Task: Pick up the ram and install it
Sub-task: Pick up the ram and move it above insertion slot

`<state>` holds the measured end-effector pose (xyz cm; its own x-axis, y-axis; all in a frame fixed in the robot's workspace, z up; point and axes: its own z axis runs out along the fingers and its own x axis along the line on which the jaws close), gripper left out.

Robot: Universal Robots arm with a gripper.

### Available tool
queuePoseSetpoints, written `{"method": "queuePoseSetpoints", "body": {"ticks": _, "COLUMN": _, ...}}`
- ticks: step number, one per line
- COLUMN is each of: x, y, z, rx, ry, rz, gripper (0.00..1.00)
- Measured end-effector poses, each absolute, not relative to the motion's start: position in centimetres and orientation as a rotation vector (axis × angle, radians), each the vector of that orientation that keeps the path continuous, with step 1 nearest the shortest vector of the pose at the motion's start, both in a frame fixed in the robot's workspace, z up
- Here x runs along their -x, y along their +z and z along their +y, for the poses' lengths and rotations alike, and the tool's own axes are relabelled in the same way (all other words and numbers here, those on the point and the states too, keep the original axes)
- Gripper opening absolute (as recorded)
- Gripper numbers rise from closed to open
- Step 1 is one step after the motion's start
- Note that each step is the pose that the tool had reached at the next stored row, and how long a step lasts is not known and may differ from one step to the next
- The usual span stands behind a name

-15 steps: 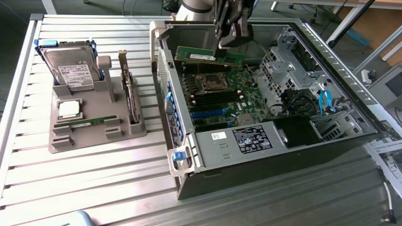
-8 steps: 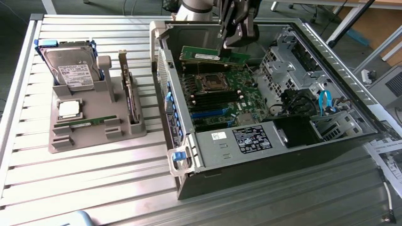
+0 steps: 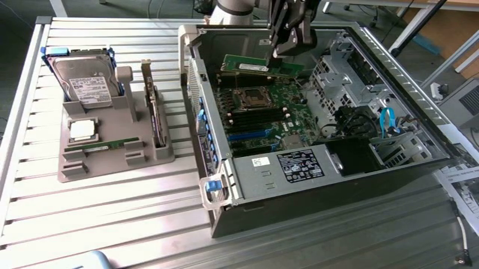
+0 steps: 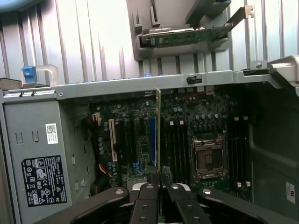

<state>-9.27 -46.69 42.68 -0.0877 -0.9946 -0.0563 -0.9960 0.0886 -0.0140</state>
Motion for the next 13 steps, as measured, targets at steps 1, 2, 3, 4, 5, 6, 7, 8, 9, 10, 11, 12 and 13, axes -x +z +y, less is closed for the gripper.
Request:
{"method": "queuePoseSetpoints", "body": {"ticks": 1, "x": 9.2, "y": 42.7, "z": -46.7, "rx": 2.086, "ry": 0.043, "rz": 2.28, "gripper": 0.13}}
{"method": "queuePoseSetpoints", "body": {"ticks": 2, "x": 9.1, "y": 42.7, "z": -46.7, "rx": 2.086, "ry": 0.043, "rz": 2.28, "gripper": 0.13}}
{"method": "queuePoseSetpoints", "body": {"ticks": 3, "x": 9.0, "y": 42.7, "z": -46.7, "rx": 2.086, "ry": 0.043, "rz": 2.28, "gripper": 0.13}}
{"method": "queuePoseSetpoints", "body": {"ticks": 4, "x": 8.8, "y": 42.7, "z": -46.7, "rx": 2.086, "ry": 0.043, "rz": 2.28, "gripper": 0.13}}
{"method": "queuePoseSetpoints", "body": {"ticks": 5, "x": 8.7, "y": 42.7, "z": -46.7, "rx": 2.086, "ry": 0.043, "rz": 2.28, "gripper": 0.13}}
{"method": "queuePoseSetpoints", "body": {"ticks": 6, "x": 8.6, "y": 42.7, "z": -46.7, "rx": 2.086, "ry": 0.043, "rz": 2.28, "gripper": 0.13}}
{"method": "queuePoseSetpoints", "body": {"ticks": 7, "x": 8.5, "y": 42.7, "z": -46.7, "rx": 2.086, "ry": 0.043, "rz": 2.279, "gripper": 0.13}}
{"method": "queuePoseSetpoints", "body": {"ticks": 8, "x": 8.4, "y": 42.7, "z": -46.7, "rx": 2.086, "ry": 0.043, "rz": 2.28, "gripper": 0.13}}
{"method": "queuePoseSetpoints", "body": {"ticks": 9, "x": 8.3, "y": 42.7, "z": -46.7, "rx": 2.086, "ry": 0.043, "rz": 2.28, "gripper": 0.13}}
{"method": "queuePoseSetpoints", "body": {"ticks": 10, "x": 8.2, "y": 42.7, "z": -46.7, "rx": 2.086, "ry": 0.043, "rz": 2.28, "gripper": 0.13}}
{"method": "queuePoseSetpoints", "body": {"ticks": 11, "x": 8.1, "y": 42.7, "z": -46.7, "rx": 2.086, "ry": 0.043, "rz": 2.28, "gripper": 0.13}}
{"method": "queuePoseSetpoints", "body": {"ticks": 12, "x": 7.9, "y": 42.7, "z": -46.7, "rx": 2.086, "ry": 0.043, "rz": 2.28, "gripper": 0.13}}
{"method": "queuePoseSetpoints", "body": {"ticks": 13, "x": 7.8, "y": 42.7, "z": -46.7, "rx": 2.086, "ry": 0.043, "rz": 2.28, "gripper": 0.13}}
